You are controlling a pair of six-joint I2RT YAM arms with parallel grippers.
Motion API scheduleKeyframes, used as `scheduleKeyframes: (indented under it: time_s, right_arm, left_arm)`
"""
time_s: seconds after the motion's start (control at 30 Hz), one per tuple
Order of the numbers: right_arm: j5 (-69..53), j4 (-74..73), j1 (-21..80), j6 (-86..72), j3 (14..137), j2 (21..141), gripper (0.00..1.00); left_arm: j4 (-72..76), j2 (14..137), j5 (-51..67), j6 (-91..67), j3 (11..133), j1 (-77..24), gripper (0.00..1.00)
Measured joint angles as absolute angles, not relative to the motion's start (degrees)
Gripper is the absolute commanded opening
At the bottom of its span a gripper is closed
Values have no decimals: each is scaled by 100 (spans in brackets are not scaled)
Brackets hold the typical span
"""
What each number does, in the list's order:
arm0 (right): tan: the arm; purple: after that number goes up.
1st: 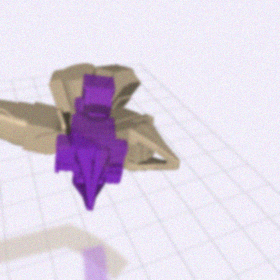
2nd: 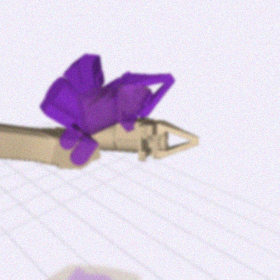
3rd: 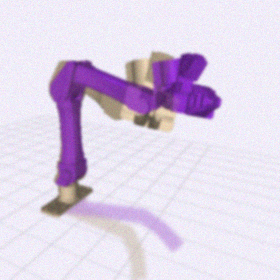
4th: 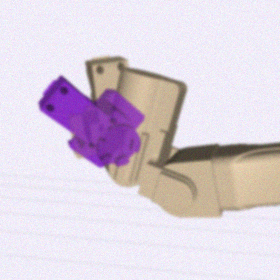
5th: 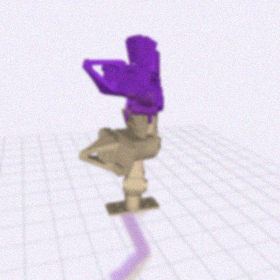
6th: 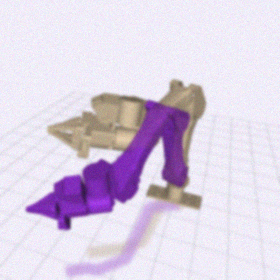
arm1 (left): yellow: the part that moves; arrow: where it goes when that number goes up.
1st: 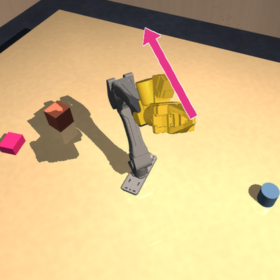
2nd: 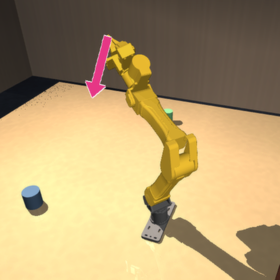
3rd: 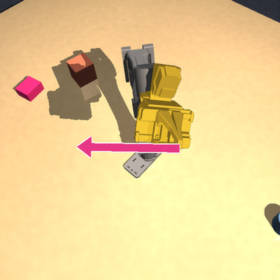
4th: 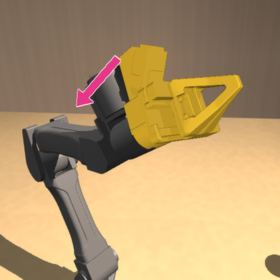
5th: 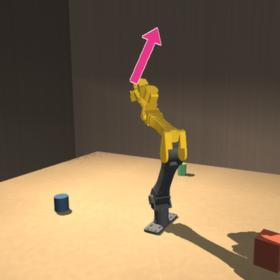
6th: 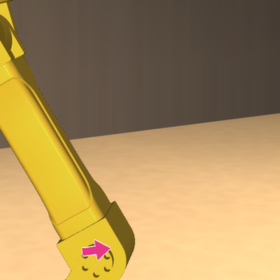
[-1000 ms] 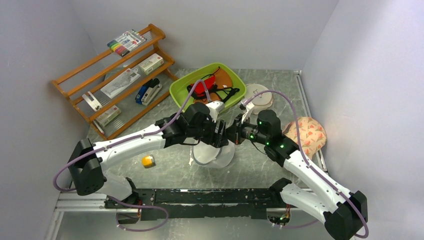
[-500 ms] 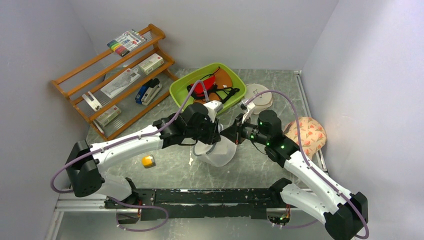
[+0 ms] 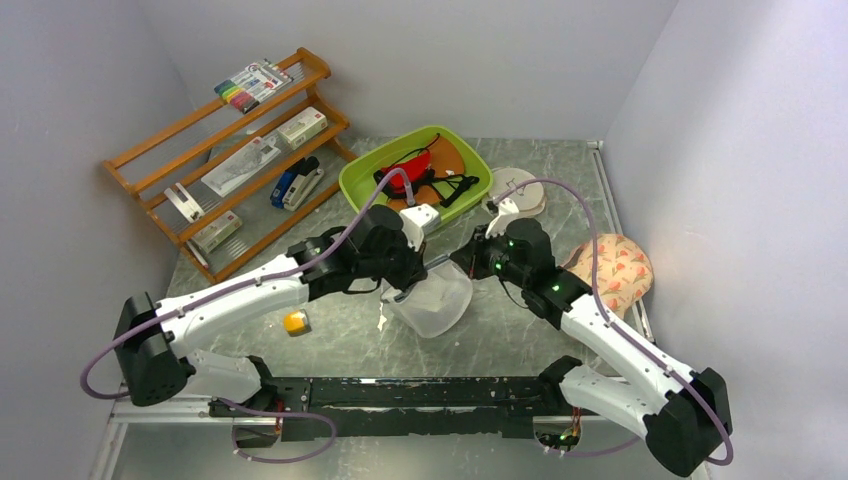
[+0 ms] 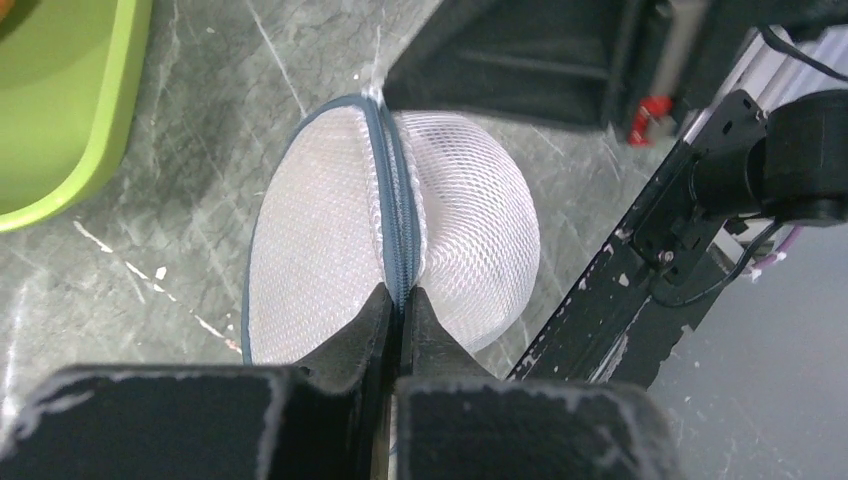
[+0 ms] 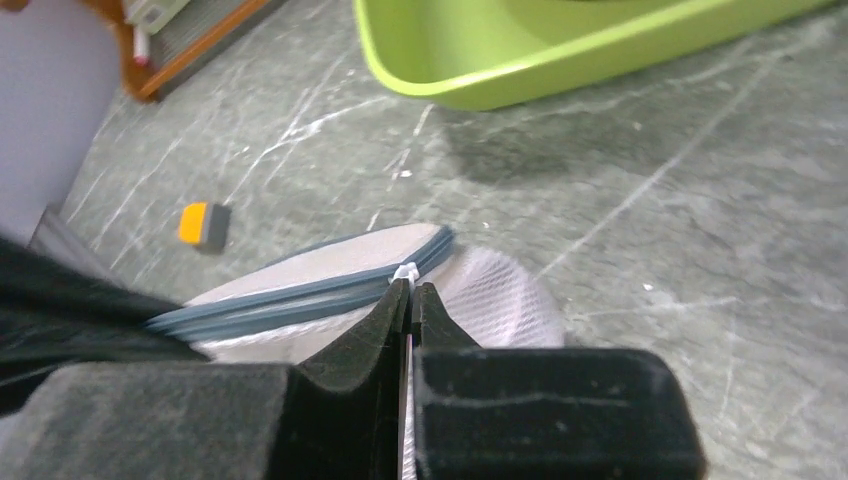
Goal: Unzip the laundry bag and remove the bra
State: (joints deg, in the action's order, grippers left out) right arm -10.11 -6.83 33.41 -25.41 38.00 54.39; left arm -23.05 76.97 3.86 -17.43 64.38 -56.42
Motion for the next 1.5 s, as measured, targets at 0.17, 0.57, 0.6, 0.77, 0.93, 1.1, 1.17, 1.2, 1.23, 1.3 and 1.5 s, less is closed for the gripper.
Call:
scheduleKeyframes:
  time_s: [0.17, 0.57, 0.6, 0.77, 0.93, 1.1, 1.17, 1.2, 1.23, 1.3, 1.5]
  right_arm:
    - [-495, -816, 3238, -2919, 3780, 5594, 0]
    - [-1570, -432, 3070, -2399, 3778, 5078, 0]
    - [-1715, -360, 3063, -2349, 3780, 5050, 0]
    - [-2381, -117, 3061, -2255, 3778, 5103, 0]
    - [-2670, 119, 3059, -2318, 3686, 5100, 0]
    - [-2864, 276, 3068, -2418, 3592, 5103, 0]
    - [-2893, 314, 3072, -2464, 3529, 5089, 0]
    - [-2904, 325, 3076, -2488, 3496, 5070, 0]
    - [-2919, 340, 3076, -2510, 3472, 5054, 0]
    - [-2936, 362, 3083, -2532, 3459, 5037, 0]
    - [-2958, 294, 3094, -2523, 3470, 5033, 0]
  left_arm:
    - [-2314, 7343, 362, -1470, 6263, -5640, 7]
    - [-2659, 7247, 257, -1216, 6204, -5642, 37]
    - [-2694, 7244, 252, -1216, 6204, -5642, 41]
    - [-2727, 7212, 318, -1243, 6206, -5642, 52]
    - [-2670, 7155, 353, -1363, 6222, -5642, 60]
    - [-2541, 7244, 353, -1568, 6381, -5642, 55]
    - [-2508, 7347, 346, -1619, 6484, -5642, 53]
    - [-2499, 7411, 342, -1647, 6534, -5642, 51]
    - [-2491, 7461, 338, -1653, 6567, -5642, 46]
    - [-2477, 7564, 322, -1660, 6604, -5642, 35]
    - [-2471, 7699, 336, -1671, 6619, -5642, 12]
